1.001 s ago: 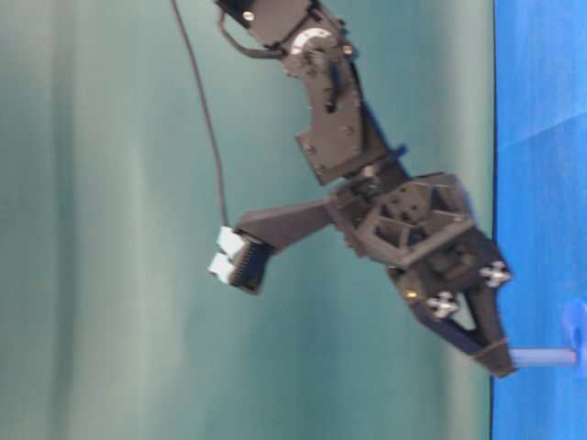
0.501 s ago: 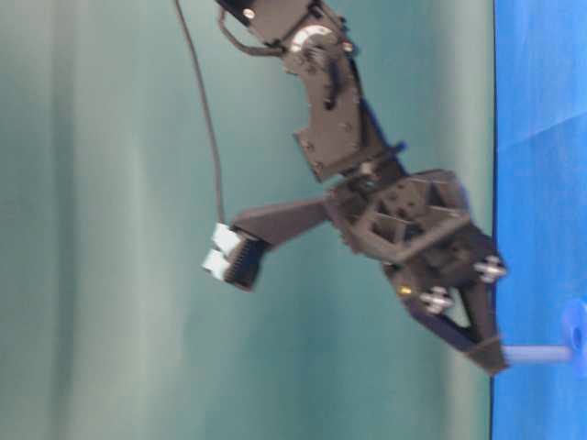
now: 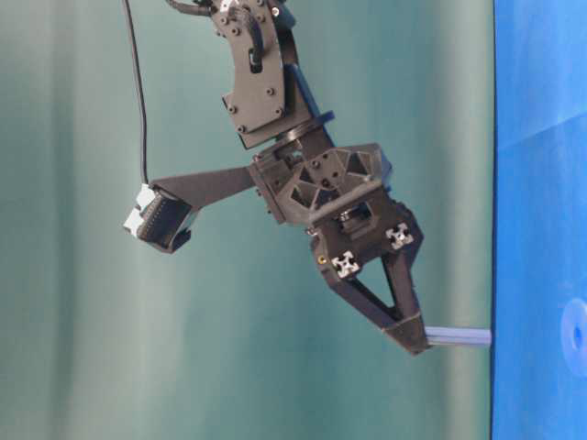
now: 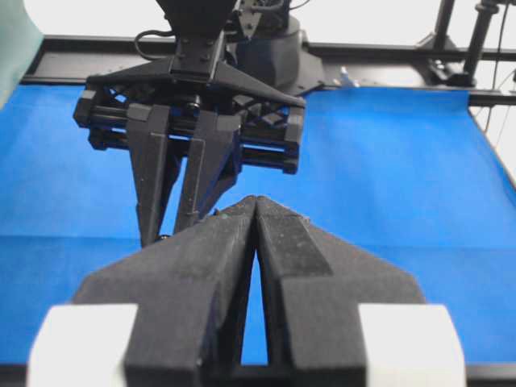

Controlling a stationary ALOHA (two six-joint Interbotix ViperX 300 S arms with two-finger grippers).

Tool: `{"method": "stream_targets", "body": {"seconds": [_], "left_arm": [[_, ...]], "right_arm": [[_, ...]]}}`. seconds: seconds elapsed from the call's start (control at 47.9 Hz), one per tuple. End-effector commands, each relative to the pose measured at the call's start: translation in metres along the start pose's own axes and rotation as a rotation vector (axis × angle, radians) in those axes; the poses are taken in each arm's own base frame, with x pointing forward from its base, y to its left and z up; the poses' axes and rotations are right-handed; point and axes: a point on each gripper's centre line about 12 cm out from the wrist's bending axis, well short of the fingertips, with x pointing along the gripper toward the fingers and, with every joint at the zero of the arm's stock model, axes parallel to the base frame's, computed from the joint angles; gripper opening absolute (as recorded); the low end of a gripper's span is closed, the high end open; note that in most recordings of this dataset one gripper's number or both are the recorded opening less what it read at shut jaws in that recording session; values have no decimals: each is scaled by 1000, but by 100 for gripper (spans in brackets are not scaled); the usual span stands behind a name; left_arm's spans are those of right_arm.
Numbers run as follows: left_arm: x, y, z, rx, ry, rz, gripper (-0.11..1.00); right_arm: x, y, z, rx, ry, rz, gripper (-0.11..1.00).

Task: Insert the shaft placed at a random location into the center hole of the small gear at another random location.
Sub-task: 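Align the shaft above the gear's center hole with the right gripper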

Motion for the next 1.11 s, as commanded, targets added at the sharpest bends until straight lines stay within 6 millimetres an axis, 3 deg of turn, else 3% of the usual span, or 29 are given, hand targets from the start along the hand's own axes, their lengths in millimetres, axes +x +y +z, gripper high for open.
{"method": "stream_targets", "body": {"seconds": [0.0,0.396,1.085], "left_arm": [[1,0,4,0,-11,0,0],[1,0,4,0,-11,0,0],[1,0,4,-2,-12,0,0]], "right_arm": [[2,0,6,-4,-31,0,3],[28,-9,-34,12,27,-29,3],[22,-7,-29,14,26,-24,3]]}}
